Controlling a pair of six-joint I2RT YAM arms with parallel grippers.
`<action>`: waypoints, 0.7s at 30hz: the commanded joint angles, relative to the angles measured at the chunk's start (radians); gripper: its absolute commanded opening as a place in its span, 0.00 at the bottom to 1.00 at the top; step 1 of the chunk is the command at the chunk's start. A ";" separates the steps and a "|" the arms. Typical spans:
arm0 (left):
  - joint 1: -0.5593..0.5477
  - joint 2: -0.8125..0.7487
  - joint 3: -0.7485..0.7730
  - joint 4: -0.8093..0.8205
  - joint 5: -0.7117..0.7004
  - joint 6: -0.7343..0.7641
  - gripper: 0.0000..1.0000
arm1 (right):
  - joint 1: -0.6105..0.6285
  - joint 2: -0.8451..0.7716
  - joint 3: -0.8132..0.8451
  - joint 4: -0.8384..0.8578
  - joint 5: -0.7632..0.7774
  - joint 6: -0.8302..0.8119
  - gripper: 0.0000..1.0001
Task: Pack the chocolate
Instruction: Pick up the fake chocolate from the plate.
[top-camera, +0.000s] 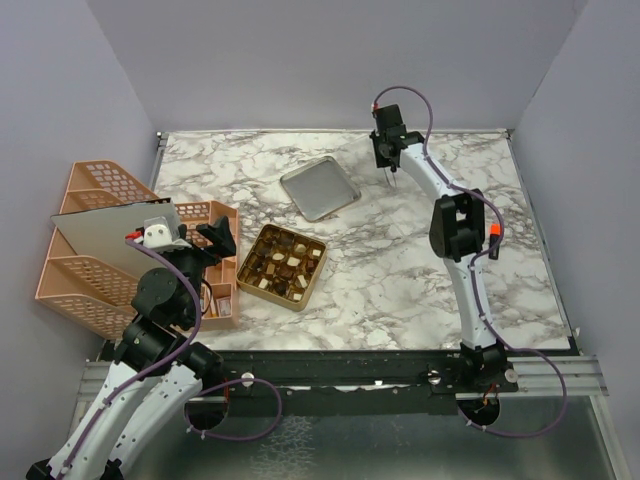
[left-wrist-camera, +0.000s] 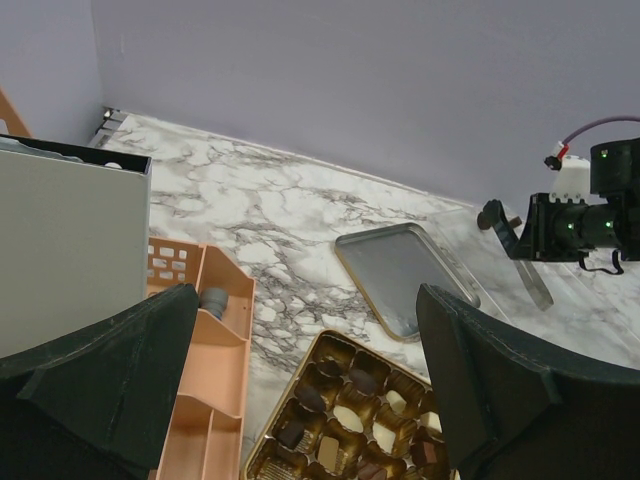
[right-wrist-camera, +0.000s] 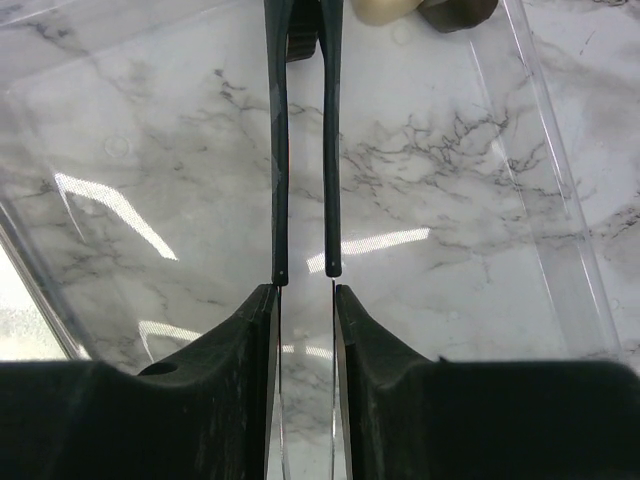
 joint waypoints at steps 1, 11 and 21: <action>0.002 0.004 -0.011 0.019 -0.002 0.005 0.99 | -0.006 -0.119 -0.063 0.033 -0.030 -0.019 0.29; 0.002 -0.002 -0.009 0.016 0.001 0.003 0.99 | -0.005 -0.125 -0.062 -0.080 -0.074 -0.006 0.30; 0.002 -0.006 -0.010 0.013 0.004 0.002 0.99 | -0.007 -0.142 -0.096 -0.085 -0.036 -0.017 0.33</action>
